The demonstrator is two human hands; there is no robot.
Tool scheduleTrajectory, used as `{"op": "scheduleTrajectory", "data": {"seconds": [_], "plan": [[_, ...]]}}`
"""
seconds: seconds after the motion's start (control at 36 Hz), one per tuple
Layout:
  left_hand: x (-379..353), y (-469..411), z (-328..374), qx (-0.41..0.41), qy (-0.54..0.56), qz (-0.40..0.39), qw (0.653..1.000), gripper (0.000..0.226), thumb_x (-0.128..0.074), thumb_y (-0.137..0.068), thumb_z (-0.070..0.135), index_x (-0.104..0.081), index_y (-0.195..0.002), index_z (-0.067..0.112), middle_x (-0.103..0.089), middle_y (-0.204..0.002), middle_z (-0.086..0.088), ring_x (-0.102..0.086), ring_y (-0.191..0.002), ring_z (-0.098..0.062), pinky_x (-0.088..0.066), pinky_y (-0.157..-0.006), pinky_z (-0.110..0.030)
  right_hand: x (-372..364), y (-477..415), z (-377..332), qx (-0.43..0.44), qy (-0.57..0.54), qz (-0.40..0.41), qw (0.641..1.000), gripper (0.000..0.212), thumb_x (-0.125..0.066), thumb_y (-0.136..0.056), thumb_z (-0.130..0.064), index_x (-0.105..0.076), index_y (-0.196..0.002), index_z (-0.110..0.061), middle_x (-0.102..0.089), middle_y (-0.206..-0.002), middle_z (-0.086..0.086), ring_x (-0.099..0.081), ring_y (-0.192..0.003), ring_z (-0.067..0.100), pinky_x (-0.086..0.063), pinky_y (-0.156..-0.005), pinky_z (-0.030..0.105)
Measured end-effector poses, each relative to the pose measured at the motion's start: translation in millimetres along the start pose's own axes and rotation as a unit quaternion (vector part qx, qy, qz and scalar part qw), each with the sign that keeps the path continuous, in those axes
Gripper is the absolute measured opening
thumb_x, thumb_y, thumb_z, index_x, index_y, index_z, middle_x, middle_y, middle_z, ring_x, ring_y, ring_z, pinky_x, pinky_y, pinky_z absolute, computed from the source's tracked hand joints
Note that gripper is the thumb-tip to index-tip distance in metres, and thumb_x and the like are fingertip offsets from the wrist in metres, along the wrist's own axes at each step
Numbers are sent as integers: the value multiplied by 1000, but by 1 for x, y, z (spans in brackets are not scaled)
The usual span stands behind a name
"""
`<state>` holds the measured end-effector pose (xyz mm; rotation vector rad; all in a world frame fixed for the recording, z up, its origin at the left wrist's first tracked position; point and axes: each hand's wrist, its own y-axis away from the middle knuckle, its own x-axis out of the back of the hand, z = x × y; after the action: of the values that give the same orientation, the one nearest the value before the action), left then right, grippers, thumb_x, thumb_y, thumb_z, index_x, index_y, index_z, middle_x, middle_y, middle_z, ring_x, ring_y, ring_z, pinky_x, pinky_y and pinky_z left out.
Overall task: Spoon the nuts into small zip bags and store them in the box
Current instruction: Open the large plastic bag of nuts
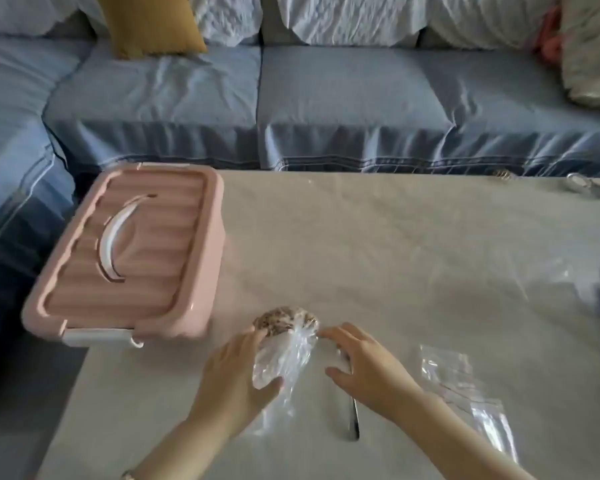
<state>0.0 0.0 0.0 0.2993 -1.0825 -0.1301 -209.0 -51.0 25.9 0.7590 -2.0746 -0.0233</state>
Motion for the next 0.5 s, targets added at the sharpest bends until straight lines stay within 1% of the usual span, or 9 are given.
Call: {"op": "scheduleTrajectory", "data": {"seconds": [0.06,0.11,0.17,0.19,0.28,0.33,0.36,0.42,0.5], "plan": [[-23,-10,-11,-8,-21,13,1000,82,-44,-61,63,-52,-125,13,-62,-119,-7,-62,-106,-29,-49,-84,-44,-21,-15,9,35,50,-32,998,67,-59,-85,-21,-27,-140,-40,-28,-141,-11,-31,-128,11,-33,-101,25],[-41,-24,-19,-18,-13,25,999,78,-63,-65,52,-48,-131,12,-61,-122,-8,-60,-109,-30,-46,-88,-44,-46,-28,20,85,99,-34,991,75,-67,-80,-24,-26,-139,-43,-21,-147,-3,-27,-133,18,-31,-107,33],[-52,-32,-25,-3,14,28,1000,68,-71,-73,34,-44,-133,17,-60,-119,-2,-59,-107,-24,-41,-90,-33,-69,-40,33,170,151,1,974,79,-81,-63,-30,-40,-130,-41,-33,-142,4,-42,-125,25,-44,-95,38],[-56,-36,-30,2,29,28,999,57,-69,-77,30,-47,-129,22,-61,-110,2,-59,-98,-20,-41,-86,-27,-76,-44,38,205,181,4,962,79,-86,-54,-35,-47,-123,-40,-39,-137,4,-49,-118,24,-49,-87,35],[-68,-42,-45,12,121,32,992,11,-61,-86,22,-58,-89,32,-65,-83,7,-62,-80,-17,-48,-75,-29,-90,-52,52,297,211,54,930,57,-85,-54,-39,-62,-107,-38,-50,-130,3,-45,-113,19,-48,-84,29],[-76,-48,-54,11,211,54,976,18,-58,-88,13,-63,-75,24,-66,-64,6,-65,-64,-18,-52,-67,-39,-97,-53,55,341,199,104,913,25,-75,-67,-37,-68,-91,-34,-57,-124,3,-45,-111,17,-45,-87,27],[-76,-49,-56,20,246,69,967,23,-55,-90,10,-63,-71,20,-63,-54,6,-62,-52,-16,-52,-58,-37,-99,-54,57,352,184,123,909,12,-68,-72,-34,-69,-84,-31,-60,-119,2,-47,-107,16,-44,-86,26],[-73,-50,-51,9,282,114,953,27,-51,-92,8,-60,-67,13,-52,-41,3,-50,-37,-12,-42,-43,-26,-99,-54,57,360,147,143,910,5,-60,-77,-25,-64,-79,-24,-65,-107,0,-51,-98,14,-40,-81,22],[-65,-47,-41,-26,267,188,945,26,-55,-89,11,-56,-63,10,-46,-49,6,-42,-49,-14,-34,-47,-20,-93,-47,52,315,99,174,928,7,-57,-77,-22,-60,-82,-20,-67,-90,-5,-55,-85,12,-41,-70,21]]}}
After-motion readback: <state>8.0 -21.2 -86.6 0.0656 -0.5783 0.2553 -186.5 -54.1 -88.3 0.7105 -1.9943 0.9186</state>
